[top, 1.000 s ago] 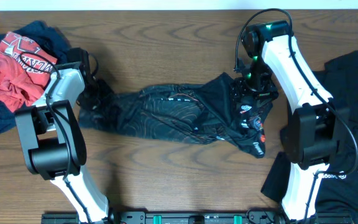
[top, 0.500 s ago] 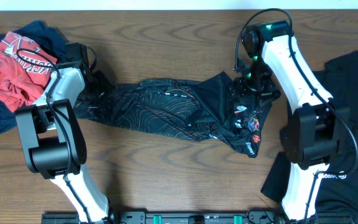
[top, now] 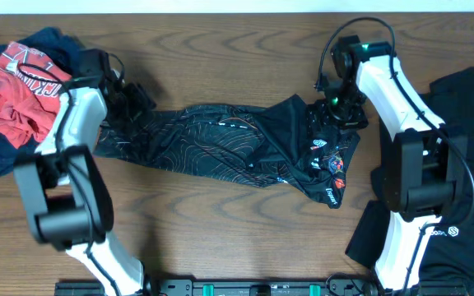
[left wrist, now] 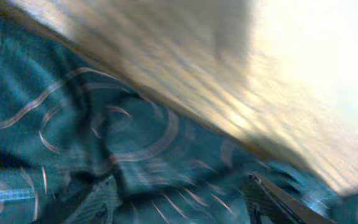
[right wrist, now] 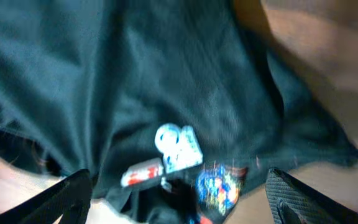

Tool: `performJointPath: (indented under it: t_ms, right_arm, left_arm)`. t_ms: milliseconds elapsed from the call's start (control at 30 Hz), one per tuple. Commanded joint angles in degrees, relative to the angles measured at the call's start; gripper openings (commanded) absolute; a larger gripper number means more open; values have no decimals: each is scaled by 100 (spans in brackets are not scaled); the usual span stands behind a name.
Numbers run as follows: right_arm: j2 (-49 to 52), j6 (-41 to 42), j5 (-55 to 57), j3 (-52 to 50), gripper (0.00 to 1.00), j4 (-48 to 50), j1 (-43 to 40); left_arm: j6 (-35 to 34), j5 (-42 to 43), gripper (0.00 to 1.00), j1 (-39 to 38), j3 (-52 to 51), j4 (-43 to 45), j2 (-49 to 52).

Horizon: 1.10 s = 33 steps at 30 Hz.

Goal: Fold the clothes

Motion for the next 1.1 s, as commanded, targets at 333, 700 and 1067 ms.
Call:
performJointPath:
  t_ms: [333, 700, 1067]
  right_arm:
    - [1456, -299, -402, -160, 80, 1740, 44]
    - [1589, -352, -470, 254, 84, 2015, 66]
    - [1781, -393, -682, 236, 3, 2107, 203]
  left_arm:
    - [90, 573, 70, -673, 170, -439, -501]
    - [125, 551, 70, -872, 170, -437, -501]
    - [122, 551, 71, -872, 170, -437, -501]
